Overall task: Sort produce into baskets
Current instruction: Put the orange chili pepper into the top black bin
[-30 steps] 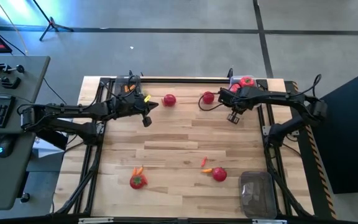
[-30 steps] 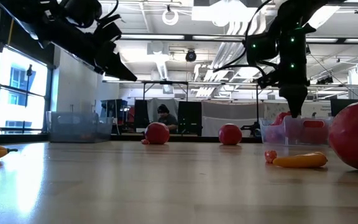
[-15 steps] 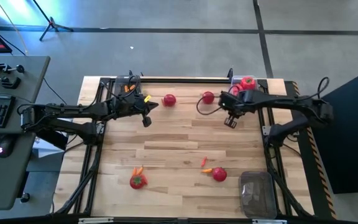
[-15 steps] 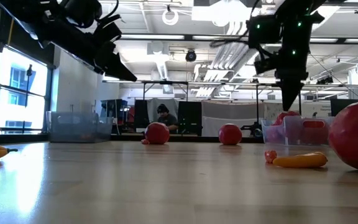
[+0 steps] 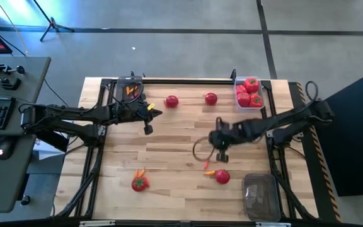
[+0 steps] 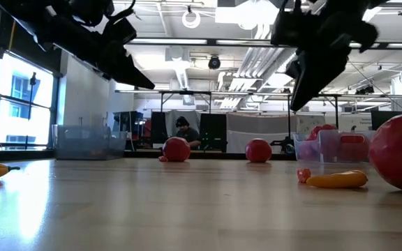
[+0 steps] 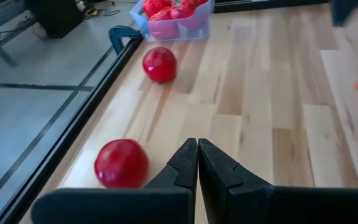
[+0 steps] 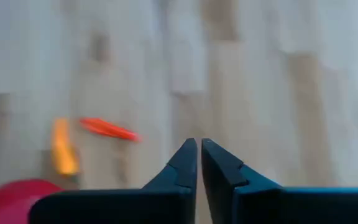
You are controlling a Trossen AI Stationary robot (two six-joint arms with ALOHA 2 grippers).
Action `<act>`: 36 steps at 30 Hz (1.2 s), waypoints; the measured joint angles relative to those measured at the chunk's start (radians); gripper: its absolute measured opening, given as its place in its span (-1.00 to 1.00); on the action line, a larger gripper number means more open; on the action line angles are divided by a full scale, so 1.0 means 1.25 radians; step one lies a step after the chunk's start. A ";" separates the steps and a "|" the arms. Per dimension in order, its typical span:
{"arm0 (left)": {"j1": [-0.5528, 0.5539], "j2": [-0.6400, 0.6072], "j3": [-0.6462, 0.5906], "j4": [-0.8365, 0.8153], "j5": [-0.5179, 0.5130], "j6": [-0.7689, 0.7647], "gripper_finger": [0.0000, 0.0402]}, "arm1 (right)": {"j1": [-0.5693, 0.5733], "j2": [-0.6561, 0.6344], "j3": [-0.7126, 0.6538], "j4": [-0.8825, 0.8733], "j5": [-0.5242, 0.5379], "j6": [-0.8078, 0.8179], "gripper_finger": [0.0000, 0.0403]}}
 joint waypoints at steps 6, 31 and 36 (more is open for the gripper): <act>-0.020 0.000 0.000 -0.001 0.039 0.024 -1.00 | 0.089 0.110 0.000 0.097 -0.021 0.022 -0.59; -0.025 0.000 0.000 -0.003 0.040 0.028 -1.00 | 0.112 0.264 0.001 0.215 -0.021 -0.142 -0.28; -0.025 0.000 0.000 -0.003 0.040 0.028 -1.00 | 0.112 0.263 0.016 0.220 -0.013 -0.182 -0.28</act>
